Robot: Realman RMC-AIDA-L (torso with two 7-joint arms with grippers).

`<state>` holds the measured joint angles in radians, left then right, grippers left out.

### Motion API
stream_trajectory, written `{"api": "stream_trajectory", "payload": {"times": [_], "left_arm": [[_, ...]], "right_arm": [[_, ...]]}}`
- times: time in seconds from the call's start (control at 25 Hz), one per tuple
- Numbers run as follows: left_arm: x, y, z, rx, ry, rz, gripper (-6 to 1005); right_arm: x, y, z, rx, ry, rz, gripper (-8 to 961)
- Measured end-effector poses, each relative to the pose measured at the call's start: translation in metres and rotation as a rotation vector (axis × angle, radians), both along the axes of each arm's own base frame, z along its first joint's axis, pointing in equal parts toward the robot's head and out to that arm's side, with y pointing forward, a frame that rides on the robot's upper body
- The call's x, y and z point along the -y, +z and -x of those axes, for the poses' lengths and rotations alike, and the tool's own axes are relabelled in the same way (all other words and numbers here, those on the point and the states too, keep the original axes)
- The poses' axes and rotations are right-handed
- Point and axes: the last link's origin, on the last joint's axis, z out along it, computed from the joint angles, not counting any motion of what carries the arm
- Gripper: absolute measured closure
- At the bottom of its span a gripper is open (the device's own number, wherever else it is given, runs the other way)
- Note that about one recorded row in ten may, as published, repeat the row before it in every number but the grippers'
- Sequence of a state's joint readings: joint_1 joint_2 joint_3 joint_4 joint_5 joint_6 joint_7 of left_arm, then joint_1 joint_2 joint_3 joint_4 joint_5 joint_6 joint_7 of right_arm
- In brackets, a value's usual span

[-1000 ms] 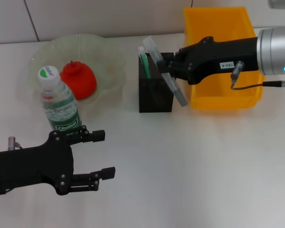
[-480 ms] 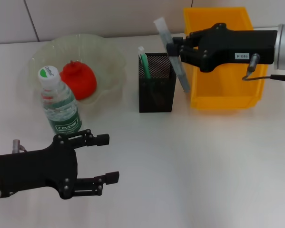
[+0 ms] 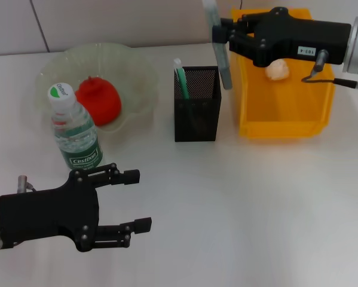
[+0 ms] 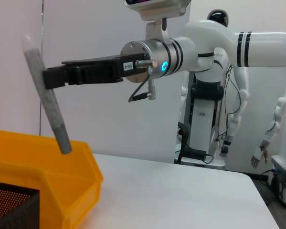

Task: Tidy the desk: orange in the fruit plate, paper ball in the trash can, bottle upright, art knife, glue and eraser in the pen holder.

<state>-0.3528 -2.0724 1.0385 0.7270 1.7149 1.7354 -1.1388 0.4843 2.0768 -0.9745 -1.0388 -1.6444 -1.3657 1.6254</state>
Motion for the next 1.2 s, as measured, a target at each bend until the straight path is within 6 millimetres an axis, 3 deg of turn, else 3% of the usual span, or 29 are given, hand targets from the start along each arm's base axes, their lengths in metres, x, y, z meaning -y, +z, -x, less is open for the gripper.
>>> {"api": "stream_trajectory", "payload": {"times": [0.48,0.84,1.2], "left_arm": [[0.001,-0.002,0.001,0.003,-0.003,0.002,189],[0.002,-0.005,0.002,0.010,-0.005,0.007,189],[0.003,-0.007,0.002,0.016,-0.003,0.011,189]], "right_arm": [[-0.026,-0.010,-0.007,-0.053,0.003,-0.076,827],[-0.044,-0.042,-0.011,-0.013,-0.032,-0.130,827],[-0.050,-0.060,-0.013,-0.009,-0.058,-0.155,827]]}}
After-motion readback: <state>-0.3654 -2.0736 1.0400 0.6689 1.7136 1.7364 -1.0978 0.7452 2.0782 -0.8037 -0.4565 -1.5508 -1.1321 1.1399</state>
